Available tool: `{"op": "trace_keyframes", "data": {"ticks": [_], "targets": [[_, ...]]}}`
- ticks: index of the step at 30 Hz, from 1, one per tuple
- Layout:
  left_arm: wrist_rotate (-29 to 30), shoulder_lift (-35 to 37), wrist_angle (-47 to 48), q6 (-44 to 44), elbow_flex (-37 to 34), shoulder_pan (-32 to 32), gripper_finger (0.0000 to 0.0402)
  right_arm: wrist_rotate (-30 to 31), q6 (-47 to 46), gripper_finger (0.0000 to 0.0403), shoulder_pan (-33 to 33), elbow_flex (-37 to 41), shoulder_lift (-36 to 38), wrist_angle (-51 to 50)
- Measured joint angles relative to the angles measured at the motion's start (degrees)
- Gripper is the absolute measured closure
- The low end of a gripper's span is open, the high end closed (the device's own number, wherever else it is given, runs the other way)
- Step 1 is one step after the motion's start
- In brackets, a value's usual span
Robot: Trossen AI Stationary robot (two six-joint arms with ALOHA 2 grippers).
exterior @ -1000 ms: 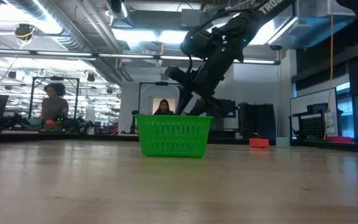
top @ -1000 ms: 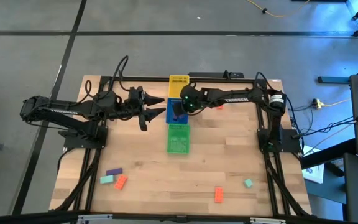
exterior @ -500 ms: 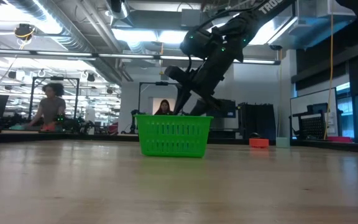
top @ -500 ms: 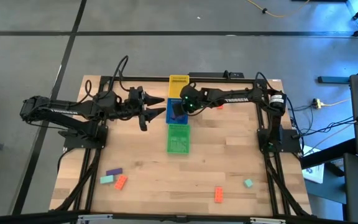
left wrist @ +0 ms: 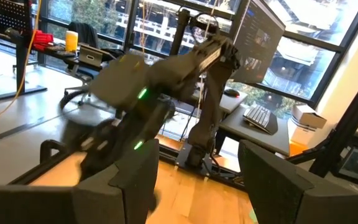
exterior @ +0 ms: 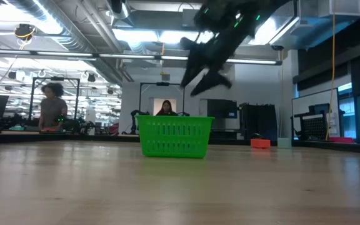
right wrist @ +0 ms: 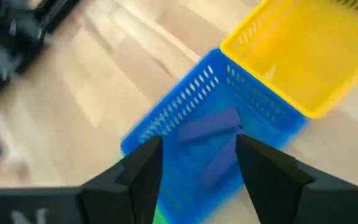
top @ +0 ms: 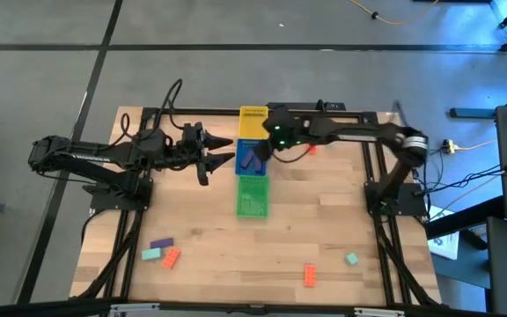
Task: Sort & place blocks by color
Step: Put the violet block into the blue basket
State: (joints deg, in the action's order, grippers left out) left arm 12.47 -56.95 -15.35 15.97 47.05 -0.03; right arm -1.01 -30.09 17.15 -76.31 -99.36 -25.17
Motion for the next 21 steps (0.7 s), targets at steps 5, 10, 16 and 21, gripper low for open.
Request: {"op": "trace_keyframes", "data": {"ticks": [5, 10, 16, 21], "targets": [[-0.1, 0.0, 0.3, 0.0, 0.0, 0.0, 0.0188, 0.9, 9.8, 0.0198, -2.5, 3.9, 11.8, -8.6], [-0.1, 0.0, 0.4, 0.2, 0.0, 0.0, 0.0188, 0.7, 7.5, 0.0198, -5.3, 16.0, 26.1, -3.8], [-0.1, 0.0, 0.3, 0.2, 0.0, 0.0, 0.0188, -2.5, 1.7, 0.0198, -8.9, 30.9, 39.9, 24.7], [-0.1, 0.0, 0.5, 0.1, 0.0, 0.0, 0.0188, -3.7, 8.5, 0.0198, -10.5, 37.5, 43.7, 44.9]]}}
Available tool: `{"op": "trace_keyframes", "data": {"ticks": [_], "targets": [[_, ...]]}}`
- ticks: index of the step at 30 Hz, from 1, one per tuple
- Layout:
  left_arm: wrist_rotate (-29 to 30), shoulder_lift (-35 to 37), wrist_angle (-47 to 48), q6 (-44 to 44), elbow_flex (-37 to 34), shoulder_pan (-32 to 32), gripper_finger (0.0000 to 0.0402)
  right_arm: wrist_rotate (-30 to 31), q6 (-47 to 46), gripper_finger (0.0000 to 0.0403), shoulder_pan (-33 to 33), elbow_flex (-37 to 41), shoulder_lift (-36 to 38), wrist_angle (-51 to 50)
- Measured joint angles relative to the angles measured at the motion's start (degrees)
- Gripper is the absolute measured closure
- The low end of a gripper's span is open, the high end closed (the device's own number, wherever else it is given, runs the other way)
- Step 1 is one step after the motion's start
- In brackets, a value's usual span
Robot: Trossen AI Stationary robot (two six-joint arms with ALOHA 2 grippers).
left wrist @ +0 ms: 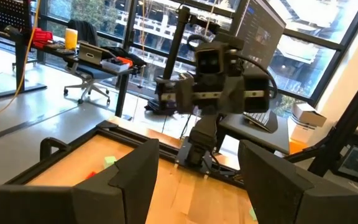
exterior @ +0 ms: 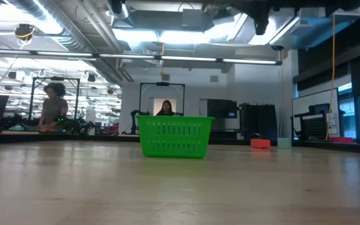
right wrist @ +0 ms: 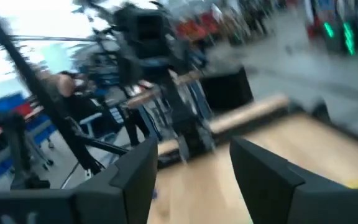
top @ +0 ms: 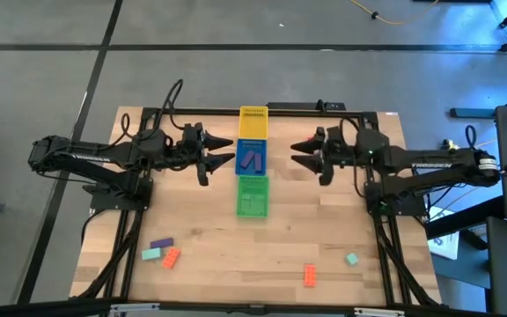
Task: Sort & place blocks by color
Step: Put the violet block into the blue basket
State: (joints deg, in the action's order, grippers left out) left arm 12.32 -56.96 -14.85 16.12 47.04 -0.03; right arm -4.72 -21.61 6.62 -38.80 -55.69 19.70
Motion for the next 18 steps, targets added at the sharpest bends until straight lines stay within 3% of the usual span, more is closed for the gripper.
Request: {"op": "trace_keyframes", "data": {"ticks": [5, 18], "targets": [[0.0, 0.0, 0.9, 0.0, 0.0, 0.0, 0.0188, -1.1, 8.1, 0.0198, -1.1, 0.6, 0.2, 2.4], [0.0, 0.0, 1.6, 0.2, 0.0, 0.0, 0.0188, -1.0, 8.3, 0.0198, -1.3, 0.6, 0.2, 2.3]]}}
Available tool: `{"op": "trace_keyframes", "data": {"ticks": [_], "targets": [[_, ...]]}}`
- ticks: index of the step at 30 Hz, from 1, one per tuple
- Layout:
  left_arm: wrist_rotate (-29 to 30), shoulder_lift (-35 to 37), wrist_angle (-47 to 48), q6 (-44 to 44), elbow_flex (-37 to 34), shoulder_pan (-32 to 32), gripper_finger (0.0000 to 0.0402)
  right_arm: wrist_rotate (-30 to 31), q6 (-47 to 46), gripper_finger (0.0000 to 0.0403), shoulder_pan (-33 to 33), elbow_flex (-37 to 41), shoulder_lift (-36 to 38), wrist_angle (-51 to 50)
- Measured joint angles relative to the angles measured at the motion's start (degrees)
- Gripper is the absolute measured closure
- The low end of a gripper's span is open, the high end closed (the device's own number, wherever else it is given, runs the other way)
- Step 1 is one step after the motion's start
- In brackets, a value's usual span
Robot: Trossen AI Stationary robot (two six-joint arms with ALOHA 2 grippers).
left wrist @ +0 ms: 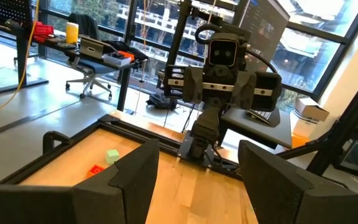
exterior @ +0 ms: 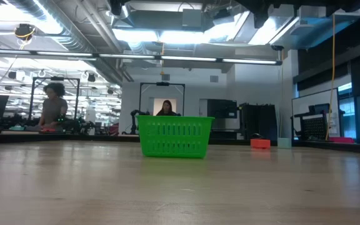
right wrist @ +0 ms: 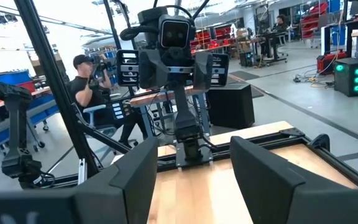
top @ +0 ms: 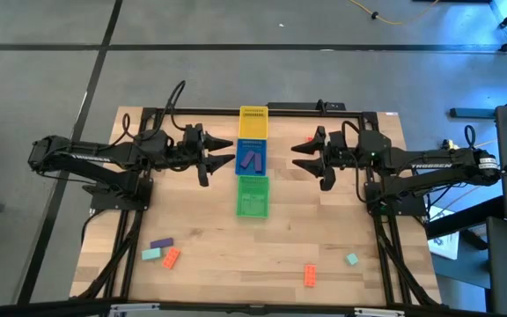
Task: Sort & place blocks by color
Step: Put the violet block into the blue basket
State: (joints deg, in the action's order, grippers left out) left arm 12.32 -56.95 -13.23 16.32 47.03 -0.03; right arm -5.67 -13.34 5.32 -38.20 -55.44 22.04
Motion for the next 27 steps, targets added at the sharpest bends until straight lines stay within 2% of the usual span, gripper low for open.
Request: {"op": "trace_keyframes", "data": {"ticks": [18, 22, 25, 27], "targets": [[-0.7, 0.0, 0.0, 0.0, 0.0, 0.0, 0.0188, 0.0, -0.1, 0.0198, 0.0, 0.0, 0.0, -0.4], [-7.7, 0.0, 1.4, 3.4, 0.0, 0.0, 0.0188, 0.0, -0.1, 0.0198, 0.0, 0.0, 0.0, -0.4], [-13.8, 0.0, 5.2, 11.1, 0.0, 1.1, 0.0188, 0.0, -0.1, 0.0198, 0.0, 0.0, 0.0, -0.5], [-16.8, 0.0, 11.2, 16.6, 0.0, 2.8, 0.0188, 0.0, -0.1, 0.0198, 0.0, 0.0, 0.0, -0.5]]}}
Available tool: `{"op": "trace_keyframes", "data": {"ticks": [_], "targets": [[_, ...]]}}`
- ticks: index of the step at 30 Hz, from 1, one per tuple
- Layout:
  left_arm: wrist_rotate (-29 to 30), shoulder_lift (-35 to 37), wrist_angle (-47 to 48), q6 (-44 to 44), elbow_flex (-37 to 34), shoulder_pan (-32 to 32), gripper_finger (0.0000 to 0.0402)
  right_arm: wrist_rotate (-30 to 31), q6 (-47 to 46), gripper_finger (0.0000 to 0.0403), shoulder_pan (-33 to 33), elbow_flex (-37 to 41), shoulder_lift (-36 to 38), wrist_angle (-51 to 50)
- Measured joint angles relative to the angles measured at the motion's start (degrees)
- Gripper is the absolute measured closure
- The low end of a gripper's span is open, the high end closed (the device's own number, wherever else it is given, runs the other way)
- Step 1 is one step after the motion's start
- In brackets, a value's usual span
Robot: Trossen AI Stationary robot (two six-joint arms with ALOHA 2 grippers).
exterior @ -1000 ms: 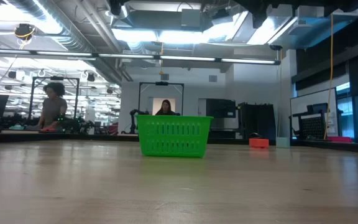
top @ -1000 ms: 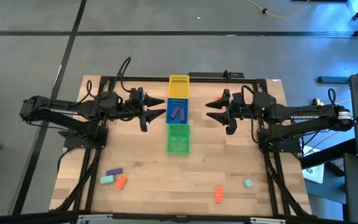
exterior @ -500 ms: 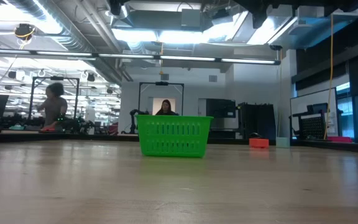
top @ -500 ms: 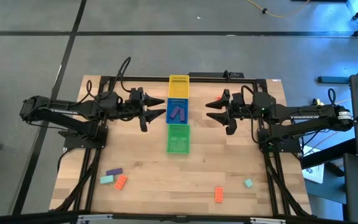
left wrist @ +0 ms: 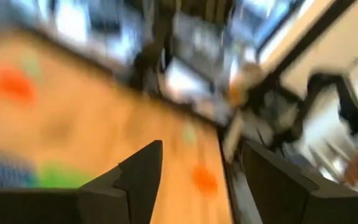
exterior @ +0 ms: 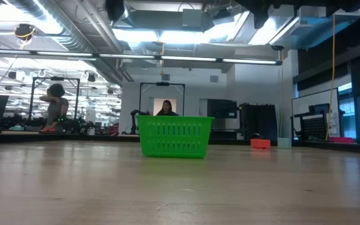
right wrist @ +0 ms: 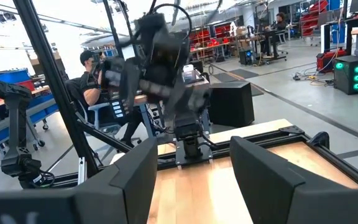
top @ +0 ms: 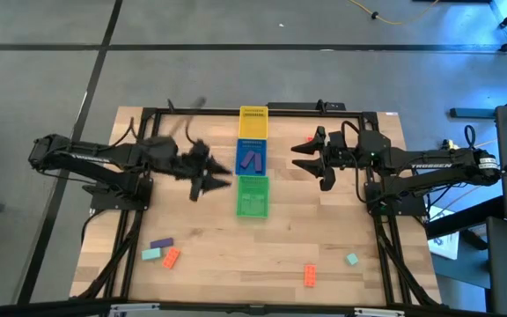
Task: Sort & place blocks by color
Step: Put the violet block into the blue basket
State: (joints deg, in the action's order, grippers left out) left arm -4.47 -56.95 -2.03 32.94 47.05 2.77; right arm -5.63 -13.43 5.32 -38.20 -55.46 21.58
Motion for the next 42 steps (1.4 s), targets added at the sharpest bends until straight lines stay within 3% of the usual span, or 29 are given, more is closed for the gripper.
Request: {"op": "trace_keyframes", "data": {"ticks": [6, 11, 17, 24, 34, 42], "targets": [[0.6, 0.0, 25.9, 13.8, 0.0, 10.5, 0.0188, 0.0, 0.0, 0.0198, 0.0, 0.0, 0.0, 0.0], [7.6, -1.6, 40.4, 22.6, -0.1, 22.5, 0.0189, 0.0, 0.0, 0.0198, 0.0, 0.0, 0.0, 0.0], [10.0, -6.7, 42.3, 25.8, 0.0, 35.4, 0.0189, 0.0, 0.0, 0.0198, 0.0, 0.0, 0.0, -0.3], [10.1, -16.3, 44.8, 27.0, -0.1, 45.0, 0.0189, 0.0, -0.1, 0.0198, 0.0, 0.0, 0.0, -0.5], [10.9, -25.5, 48.6, 27.1, -0.1, 46.4, 0.0189, 0.0, -1.5, 0.0198, 0.0, 0.0, 0.0, -0.7], [7.8, -23.6, 45.8, 31.4, -5.0, 47.4, 0.0189, 0.0, -1.5, 0.0198, 0.0, 0.0, 0.0, -0.7]]}}
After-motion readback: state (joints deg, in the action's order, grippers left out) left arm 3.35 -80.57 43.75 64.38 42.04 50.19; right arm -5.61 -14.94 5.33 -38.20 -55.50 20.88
